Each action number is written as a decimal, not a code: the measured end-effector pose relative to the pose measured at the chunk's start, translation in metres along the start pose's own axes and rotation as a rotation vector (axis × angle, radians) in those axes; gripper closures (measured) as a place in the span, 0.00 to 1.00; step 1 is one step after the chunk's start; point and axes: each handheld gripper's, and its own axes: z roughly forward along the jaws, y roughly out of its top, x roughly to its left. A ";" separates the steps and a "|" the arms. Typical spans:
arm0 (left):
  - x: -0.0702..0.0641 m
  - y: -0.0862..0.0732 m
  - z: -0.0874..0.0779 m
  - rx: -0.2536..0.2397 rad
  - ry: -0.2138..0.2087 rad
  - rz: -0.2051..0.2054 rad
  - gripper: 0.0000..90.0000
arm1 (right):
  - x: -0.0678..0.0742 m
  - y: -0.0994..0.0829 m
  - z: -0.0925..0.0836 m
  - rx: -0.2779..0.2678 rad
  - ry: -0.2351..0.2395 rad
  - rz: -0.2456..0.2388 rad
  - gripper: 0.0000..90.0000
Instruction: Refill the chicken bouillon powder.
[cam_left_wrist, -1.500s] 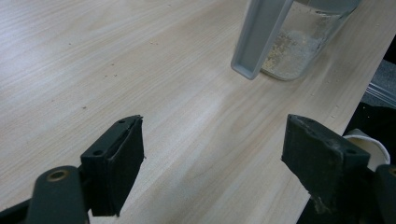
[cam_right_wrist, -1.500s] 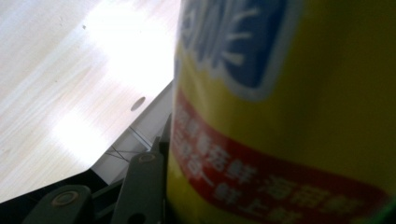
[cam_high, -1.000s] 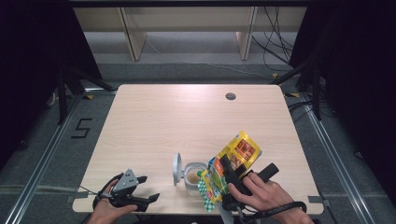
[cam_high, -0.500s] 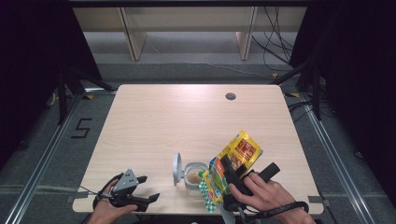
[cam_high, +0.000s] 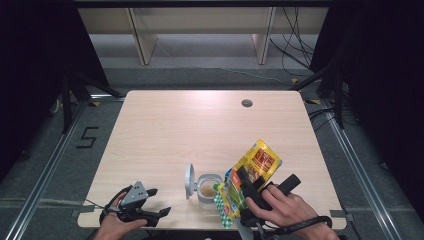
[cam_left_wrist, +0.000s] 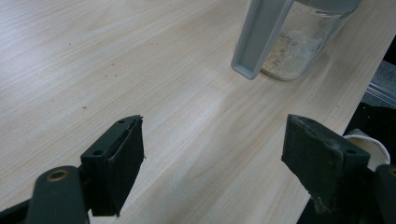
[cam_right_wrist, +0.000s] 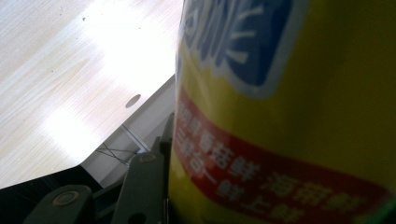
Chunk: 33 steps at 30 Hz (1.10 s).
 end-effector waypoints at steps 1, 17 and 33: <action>0.000 0.000 0.000 -0.001 0.001 -0.003 0.22 | 0.000 0.000 0.000 0.000 0.000 0.001 0.70; -0.001 0.000 0.000 0.000 0.002 -0.027 0.22 | -0.001 -0.003 -0.001 0.003 -0.002 -0.006 0.70; -0.002 -0.001 0.001 -0.011 0.004 -0.039 0.22 | -0.001 -0.004 0.000 0.001 -0.003 -0.001 0.70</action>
